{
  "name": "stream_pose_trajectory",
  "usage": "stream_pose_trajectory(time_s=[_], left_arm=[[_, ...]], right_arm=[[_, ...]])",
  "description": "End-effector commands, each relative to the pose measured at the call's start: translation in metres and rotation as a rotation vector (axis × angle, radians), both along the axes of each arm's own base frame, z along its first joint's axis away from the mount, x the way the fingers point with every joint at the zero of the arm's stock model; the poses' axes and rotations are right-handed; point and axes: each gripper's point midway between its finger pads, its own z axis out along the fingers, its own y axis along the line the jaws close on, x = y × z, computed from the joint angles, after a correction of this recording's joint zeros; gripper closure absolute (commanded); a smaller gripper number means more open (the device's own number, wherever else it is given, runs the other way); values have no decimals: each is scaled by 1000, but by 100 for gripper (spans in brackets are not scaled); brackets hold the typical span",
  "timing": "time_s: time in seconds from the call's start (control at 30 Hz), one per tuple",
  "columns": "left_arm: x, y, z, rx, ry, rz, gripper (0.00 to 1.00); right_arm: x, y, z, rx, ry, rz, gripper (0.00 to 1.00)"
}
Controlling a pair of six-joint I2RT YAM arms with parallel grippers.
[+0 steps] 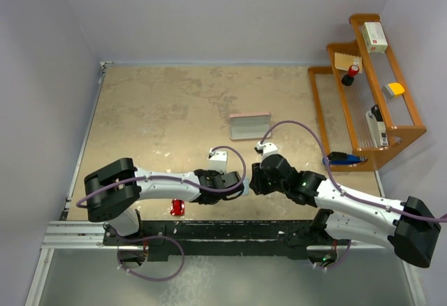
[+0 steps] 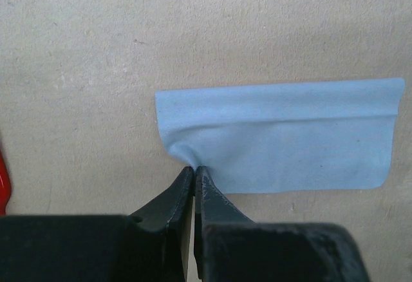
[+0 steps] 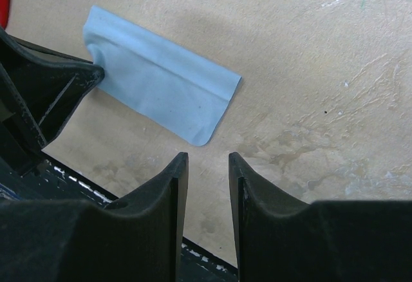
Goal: Organize the sunglasses
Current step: Adjust the glasses cleaning cloth at the center of the board.
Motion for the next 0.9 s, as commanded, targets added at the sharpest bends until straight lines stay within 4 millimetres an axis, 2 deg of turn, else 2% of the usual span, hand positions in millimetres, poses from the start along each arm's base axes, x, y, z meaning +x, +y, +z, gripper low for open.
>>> stream_pose_trajectory(time_s=[0.0,0.37,0.53,0.87], left_arm=[[-7,-11,-3,-27,53,-33,100],[-7,-20,9,-140,33,-38,100],[-10,-17,6,-141,38,-50,100],[-12,-15,9,-152,35,-65,100]], right_arm=[[7,5,3,31,-9,-54,66],[12,7,-7,-5,50,-145,68],[15,8,-12,-21,61,-177,67],[5,16,-30,-74,84,-192,66]])
